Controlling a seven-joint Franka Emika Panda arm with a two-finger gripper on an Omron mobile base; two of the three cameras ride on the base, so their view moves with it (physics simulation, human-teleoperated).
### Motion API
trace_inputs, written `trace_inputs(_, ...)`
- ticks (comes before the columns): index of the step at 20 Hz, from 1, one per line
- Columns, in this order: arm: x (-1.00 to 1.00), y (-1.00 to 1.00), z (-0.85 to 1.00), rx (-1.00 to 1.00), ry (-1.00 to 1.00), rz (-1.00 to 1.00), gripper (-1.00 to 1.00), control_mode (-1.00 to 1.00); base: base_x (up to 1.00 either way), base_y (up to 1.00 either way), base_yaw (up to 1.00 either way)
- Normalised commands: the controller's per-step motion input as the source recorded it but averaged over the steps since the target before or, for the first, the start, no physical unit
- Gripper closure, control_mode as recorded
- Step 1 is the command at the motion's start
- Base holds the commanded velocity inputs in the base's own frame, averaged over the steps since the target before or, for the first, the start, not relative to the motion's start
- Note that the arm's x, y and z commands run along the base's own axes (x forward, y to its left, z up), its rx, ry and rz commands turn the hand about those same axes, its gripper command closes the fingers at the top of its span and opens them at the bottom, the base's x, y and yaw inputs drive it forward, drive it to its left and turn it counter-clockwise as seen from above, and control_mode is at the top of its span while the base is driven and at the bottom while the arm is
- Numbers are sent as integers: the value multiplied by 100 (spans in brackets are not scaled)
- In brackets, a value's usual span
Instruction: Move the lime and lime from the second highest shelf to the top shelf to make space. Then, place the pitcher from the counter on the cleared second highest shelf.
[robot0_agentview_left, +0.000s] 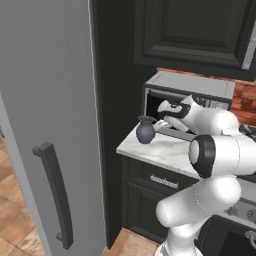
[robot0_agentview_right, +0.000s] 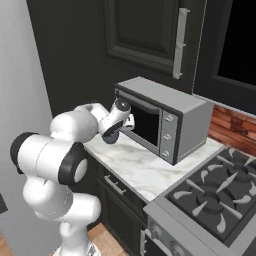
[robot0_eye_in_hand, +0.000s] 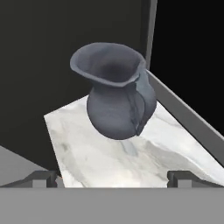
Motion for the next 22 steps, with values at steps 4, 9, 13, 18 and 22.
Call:
trace_inputs(4,50,0,-8,0,0,4,-100,-100,0,0,0)
trace_inputs(9,47,0,-10,0,0,3,-100,-100,0,0,0)
trace_inputs(13,35,0,-13,0,0,2,-100,-100,0,0,0)
trace_inputs(18,31,0,-12,0,0,1,-100,-100,0,0,0)
trace_inputs(22,31,0,-11,0,0,1,-100,-100,0,0,0)
